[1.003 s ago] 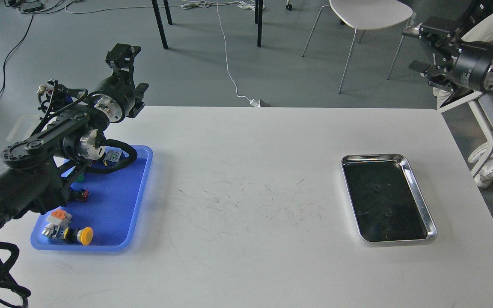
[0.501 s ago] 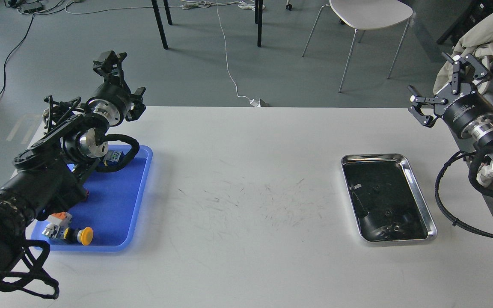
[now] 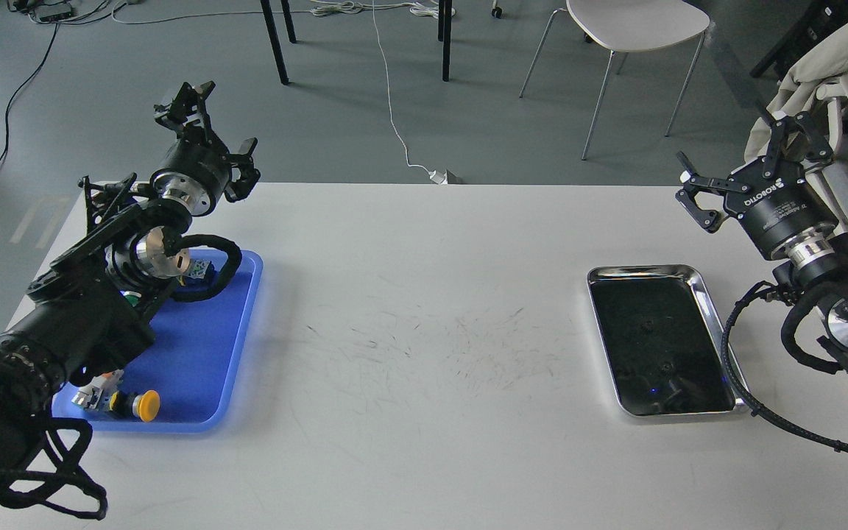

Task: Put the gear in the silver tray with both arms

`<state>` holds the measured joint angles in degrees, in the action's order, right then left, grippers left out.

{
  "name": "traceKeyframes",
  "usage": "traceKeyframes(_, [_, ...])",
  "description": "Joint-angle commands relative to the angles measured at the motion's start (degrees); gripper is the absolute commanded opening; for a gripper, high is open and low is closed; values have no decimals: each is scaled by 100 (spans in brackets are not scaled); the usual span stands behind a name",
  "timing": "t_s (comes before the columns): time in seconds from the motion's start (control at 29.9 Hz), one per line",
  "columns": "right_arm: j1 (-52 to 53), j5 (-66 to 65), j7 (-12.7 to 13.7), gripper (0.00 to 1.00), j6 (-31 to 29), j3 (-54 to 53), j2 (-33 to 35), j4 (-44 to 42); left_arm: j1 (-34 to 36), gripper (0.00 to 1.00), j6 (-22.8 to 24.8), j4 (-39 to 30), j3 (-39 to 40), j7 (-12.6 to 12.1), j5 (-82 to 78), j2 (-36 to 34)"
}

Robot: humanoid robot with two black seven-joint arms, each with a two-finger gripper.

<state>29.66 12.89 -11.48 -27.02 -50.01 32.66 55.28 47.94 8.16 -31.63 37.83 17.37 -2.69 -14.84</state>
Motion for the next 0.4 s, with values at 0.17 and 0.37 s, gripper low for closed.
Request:
traceKeyframes(0.17, [31,3,-3,99,161,-158,12,-52,-215,98,265,-19,454,-93,84,-71])
traceKeyframes(0.37, [22,-6,-3,99,214,-158,29,-52,-268,98,318,-19,454,-76,84,-98])
